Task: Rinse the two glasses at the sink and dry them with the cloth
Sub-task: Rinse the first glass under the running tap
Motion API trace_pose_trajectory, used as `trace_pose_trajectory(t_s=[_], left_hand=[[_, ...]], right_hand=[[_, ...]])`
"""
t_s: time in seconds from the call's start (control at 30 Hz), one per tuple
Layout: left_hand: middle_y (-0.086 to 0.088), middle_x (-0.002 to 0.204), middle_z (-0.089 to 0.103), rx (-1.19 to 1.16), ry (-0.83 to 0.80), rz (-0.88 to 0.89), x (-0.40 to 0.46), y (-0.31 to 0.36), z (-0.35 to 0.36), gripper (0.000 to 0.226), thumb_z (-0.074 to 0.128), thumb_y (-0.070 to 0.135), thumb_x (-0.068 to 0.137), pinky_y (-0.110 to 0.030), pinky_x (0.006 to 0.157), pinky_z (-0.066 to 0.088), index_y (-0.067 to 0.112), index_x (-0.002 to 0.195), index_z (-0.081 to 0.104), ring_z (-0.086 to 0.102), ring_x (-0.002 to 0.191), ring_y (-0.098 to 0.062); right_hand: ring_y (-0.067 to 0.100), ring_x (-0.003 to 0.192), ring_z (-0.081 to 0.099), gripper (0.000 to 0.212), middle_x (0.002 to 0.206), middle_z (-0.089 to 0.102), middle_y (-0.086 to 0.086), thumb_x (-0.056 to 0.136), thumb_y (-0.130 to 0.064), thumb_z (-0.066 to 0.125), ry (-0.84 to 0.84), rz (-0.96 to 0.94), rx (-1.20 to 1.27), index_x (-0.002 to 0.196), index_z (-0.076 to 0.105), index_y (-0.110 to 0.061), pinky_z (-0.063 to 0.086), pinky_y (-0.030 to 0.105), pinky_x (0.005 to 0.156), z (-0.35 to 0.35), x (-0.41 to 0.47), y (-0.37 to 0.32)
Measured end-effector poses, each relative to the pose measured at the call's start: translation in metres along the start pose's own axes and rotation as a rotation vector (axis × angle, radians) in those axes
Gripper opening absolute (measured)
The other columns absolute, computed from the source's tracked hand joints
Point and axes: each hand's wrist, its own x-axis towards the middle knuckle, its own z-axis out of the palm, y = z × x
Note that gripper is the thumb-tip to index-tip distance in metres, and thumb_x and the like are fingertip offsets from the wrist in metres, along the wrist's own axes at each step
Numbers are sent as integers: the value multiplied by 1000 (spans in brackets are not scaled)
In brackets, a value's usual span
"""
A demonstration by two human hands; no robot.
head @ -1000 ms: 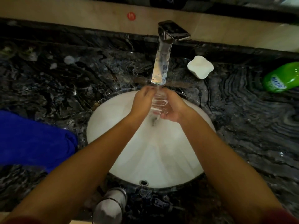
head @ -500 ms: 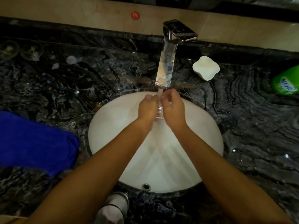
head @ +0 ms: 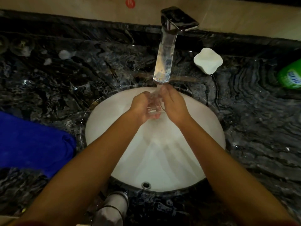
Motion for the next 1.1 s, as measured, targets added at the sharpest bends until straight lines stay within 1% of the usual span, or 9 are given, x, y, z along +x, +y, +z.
trace_pose_trajectory(t_s=[0.13, 0.3, 0.47, 0.53, 0.67, 0.83, 0.93, 1.0, 1.1], left_hand=[[-3, 59, 69, 66, -37, -17, 3, 4, -3, 31, 43, 20, 105, -40, 70, 57, 13, 83, 64, 66, 60, -23], [-10, 97, 73, 149, -111, -115, 6, 9, 4, 35, 41, 34, 107, -42, 76, 55, 11, 102, 68, 70, 91, -30], [-5, 94, 74, -5, -30, 59, 8, 12, 3, 20, 55, 29, 101, -53, 87, 56, 18, 94, 70, 70, 89, -32], [-4, 86, 76, -147, 10, 119, 12, 9, 6, 21, 53, 25, 101, -46, 82, 58, 16, 93, 70, 71, 83, -29], [0, 69, 74, -310, 134, 198, 16, 4, 7, 35, 43, 19, 107, -26, 65, 52, 13, 83, 68, 69, 72, -17], [12, 69, 60, 295, 214, 692, 7, -10, -1, 35, 47, 19, 105, -27, 66, 42, 26, 74, 62, 54, 64, 1], [4, 101, 67, 623, 93, 905, 8, -24, -8, 38, 49, 50, 99, -26, 78, 44, 20, 112, 67, 60, 93, -10], [4, 111, 67, 750, 87, 878, 13, -22, -13, 62, 55, 66, 90, -24, 79, 45, 20, 131, 60, 61, 99, -14], [3, 94, 67, 919, 223, 810, 14, -14, -10, 71, 43, 75, 85, -29, 70, 43, 17, 122, 61, 62, 84, -20]], right_hand=[[27, 101, 66, 36, 110, 67, 2, 93, -32, 57, -215, -85, -211, 125, 56, -15, 53, 40, 84, -15, 1, -7], [32, 97, 63, 35, 106, 61, 7, 93, -30, 65, -404, -252, -862, 125, 57, -19, 51, 38, 79, -30, 30, -49], [34, 97, 71, 26, 96, 72, 13, 94, -41, 65, -171, 92, -457, 91, 71, -17, 46, 32, 73, -22, 35, -34], [33, 88, 71, 28, 81, 67, 7, 95, -36, 63, -134, 186, -287, 73, 61, -18, 47, 32, 69, -16, 34, -23], [22, 55, 61, 11, 66, 64, 4, 89, -22, 69, -164, 384, 52, 81, 64, -18, 42, 26, 45, -11, 31, -18], [12, 37, 34, 11, 59, 55, 9, 98, -9, 50, -359, 649, 359, 89, 57, -8, 22, 17, 37, -8, 23, -5], [9, 33, 31, 20, 53, 51, 4, 101, -11, 42, -398, 720, 526, 87, 57, -11, 20, 15, 33, -11, 30, 2], [8, 33, 38, 27, 53, 55, 5, 102, -10, 38, -440, 695, 498, 86, 61, -12, 24, 15, 32, -10, 30, 4], [11, 34, 47, 24, 56, 63, 8, 101, -8, 42, -485, 530, 201, 89, 62, -5, 33, 18, 34, -9, 31, 0]])
